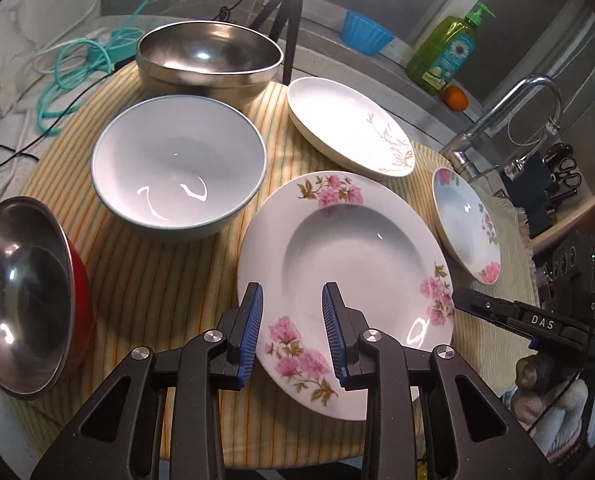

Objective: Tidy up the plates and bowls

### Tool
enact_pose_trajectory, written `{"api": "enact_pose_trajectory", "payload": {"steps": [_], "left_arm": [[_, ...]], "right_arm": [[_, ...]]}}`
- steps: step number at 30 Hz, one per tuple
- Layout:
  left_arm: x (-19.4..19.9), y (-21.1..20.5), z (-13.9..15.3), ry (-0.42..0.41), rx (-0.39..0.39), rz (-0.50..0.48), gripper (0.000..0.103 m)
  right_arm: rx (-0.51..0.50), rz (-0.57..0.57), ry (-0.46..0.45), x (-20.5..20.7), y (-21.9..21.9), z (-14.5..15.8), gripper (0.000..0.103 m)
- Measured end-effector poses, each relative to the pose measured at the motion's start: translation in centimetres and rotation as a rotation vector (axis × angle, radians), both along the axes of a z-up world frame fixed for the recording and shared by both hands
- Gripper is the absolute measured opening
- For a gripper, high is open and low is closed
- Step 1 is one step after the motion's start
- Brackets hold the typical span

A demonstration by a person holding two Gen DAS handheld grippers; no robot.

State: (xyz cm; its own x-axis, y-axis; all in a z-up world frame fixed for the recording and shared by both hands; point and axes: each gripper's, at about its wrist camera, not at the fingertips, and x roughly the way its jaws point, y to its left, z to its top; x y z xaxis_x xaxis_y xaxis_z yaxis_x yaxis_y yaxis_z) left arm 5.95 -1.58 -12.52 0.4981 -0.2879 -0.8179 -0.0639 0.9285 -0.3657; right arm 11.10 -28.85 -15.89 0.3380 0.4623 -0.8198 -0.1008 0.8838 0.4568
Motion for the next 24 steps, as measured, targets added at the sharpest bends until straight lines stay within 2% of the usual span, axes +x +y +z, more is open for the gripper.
{"api": "enact_pose_trajectory", "payload": {"steps": [14, 18, 24], "left_arm": [[1.2, 1.3, -1.4, 0.058, 0.004, 0.040, 0.026], [1.5, 1.2, -1.8, 0.069, -0.001, 0.032, 0.023], [1.7, 1.2, -2.3, 0.087, -0.014, 0.026, 0.023]], "right_arm": [[-0.001, 0.027, 0.012, 1.0, 0.7, -0.9, 0.023], [0.006, 0.038, 0.013, 1.3, 0.9, -0.9, 0.017], [0.001, 0.053, 0.010, 1.4, 1.3, -1.0, 0.016]]}}
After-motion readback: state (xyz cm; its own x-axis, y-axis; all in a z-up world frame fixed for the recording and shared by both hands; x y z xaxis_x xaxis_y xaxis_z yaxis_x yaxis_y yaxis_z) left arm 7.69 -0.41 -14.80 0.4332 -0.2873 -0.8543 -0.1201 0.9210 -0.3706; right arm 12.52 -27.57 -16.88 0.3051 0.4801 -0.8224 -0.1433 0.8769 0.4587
